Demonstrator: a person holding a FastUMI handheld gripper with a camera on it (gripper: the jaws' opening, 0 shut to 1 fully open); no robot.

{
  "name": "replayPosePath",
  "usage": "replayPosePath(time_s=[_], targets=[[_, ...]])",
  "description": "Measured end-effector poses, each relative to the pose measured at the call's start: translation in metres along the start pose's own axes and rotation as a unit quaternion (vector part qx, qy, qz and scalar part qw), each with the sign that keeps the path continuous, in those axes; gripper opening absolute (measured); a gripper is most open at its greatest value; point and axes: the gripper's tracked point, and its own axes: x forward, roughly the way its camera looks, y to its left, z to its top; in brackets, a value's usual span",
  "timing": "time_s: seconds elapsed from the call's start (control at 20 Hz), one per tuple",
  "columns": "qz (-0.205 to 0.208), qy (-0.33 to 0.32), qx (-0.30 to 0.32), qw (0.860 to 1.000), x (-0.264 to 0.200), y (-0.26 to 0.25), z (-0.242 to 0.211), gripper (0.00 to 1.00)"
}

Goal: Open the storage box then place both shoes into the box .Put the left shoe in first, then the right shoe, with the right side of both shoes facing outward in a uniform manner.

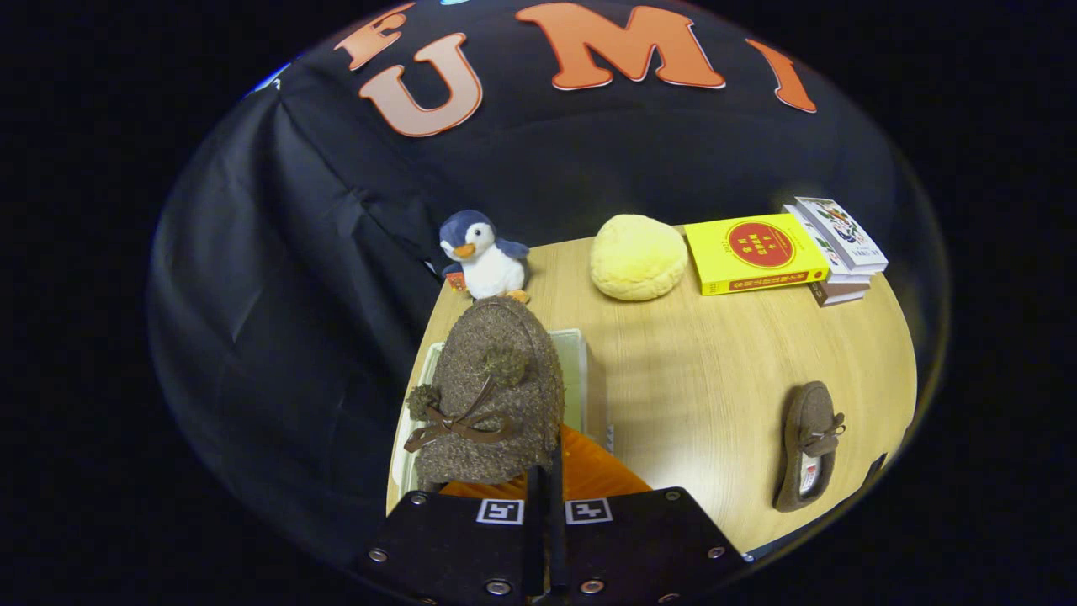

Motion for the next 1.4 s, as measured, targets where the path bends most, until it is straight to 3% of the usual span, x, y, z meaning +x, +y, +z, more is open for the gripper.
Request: replayPosePath(time_s=[0.4,0.85,1.05,1.2,1.4], targets=[[-0.005,0.059,-0.029,0.998,0.05,0.047,-0.031,0.04],[-0.042,0.129,-0.021,0.991,0.109,0.058,-0.072,0.05],[-0.003,0.153,-0.009,0.988,0.114,0.076,-0.084,0.23],[0.061,0.157,0.001,0.986,0.104,0.102,-0.081,0.47],[0.099,0.126,-0.021,0.987,0.077,0.114,-0.06,0.59]])
